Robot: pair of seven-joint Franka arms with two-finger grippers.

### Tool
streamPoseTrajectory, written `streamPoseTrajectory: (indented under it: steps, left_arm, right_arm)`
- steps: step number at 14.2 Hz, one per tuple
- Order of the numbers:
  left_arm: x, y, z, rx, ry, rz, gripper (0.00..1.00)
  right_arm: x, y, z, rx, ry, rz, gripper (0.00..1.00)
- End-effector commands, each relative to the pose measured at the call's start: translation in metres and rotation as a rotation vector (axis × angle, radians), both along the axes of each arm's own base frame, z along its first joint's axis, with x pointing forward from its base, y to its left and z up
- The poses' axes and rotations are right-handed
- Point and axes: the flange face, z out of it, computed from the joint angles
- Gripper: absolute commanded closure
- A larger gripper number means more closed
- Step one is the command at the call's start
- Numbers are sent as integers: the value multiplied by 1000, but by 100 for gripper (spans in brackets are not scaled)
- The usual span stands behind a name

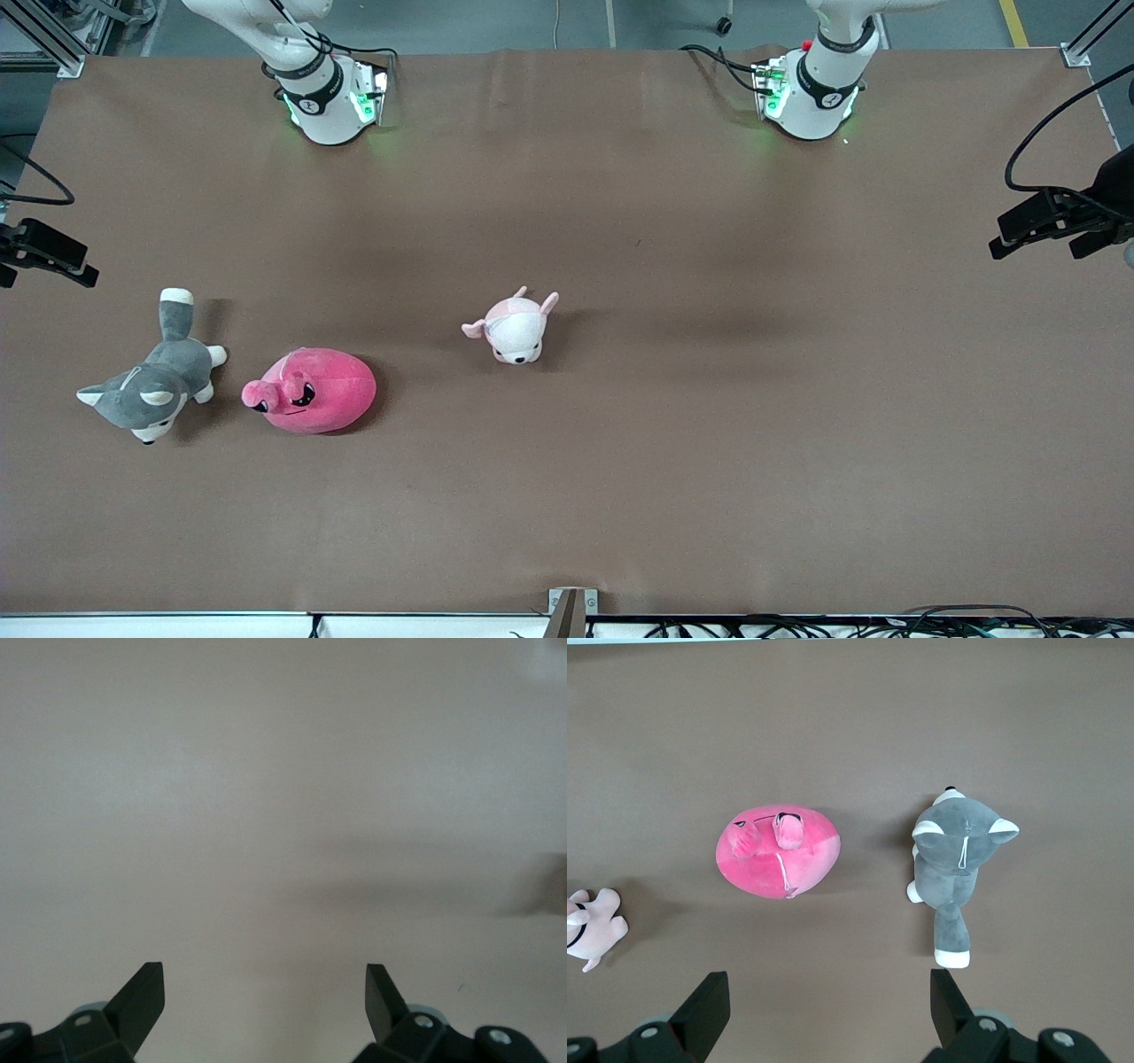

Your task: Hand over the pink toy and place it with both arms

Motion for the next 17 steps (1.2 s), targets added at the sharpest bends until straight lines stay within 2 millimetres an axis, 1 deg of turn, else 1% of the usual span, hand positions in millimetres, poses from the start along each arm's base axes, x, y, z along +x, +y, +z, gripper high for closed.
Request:
streamPoseTrajectory:
  steps: [1, 3, 4, 5, 6, 10, 17]
  left_arm:
    - [-4, 2, 8, 17, -5, 2, 0]
    - [-4, -2, 8, 16, -5, 1, 0]
    - [-4, -2, 8, 16, -5, 4, 0]
    - [-5, -2, 9, 16, -8, 4, 0]
    - [-7, -1, 13, 16, -14, 5, 0]
    - [-8, 2, 13, 18, -14, 10, 0]
    - [-8, 1, 13, 17, -14, 9, 0]
  right_arm:
    - [-33, 5, -1, -25, -29, 7, 0]
    - [-41, 4, -5, -27, -51, 4, 0]
    - [-48, 3, -6, -27, -46, -2, 0]
    - [-51, 3, -8, -26, -41, -2, 0]
    - [-51, 3, -6, -29, -46, 1, 0]
    - [-50, 4, -2, -55, -52, 8, 0]
    - [-49, 3, -4, -56, -45, 9, 0]
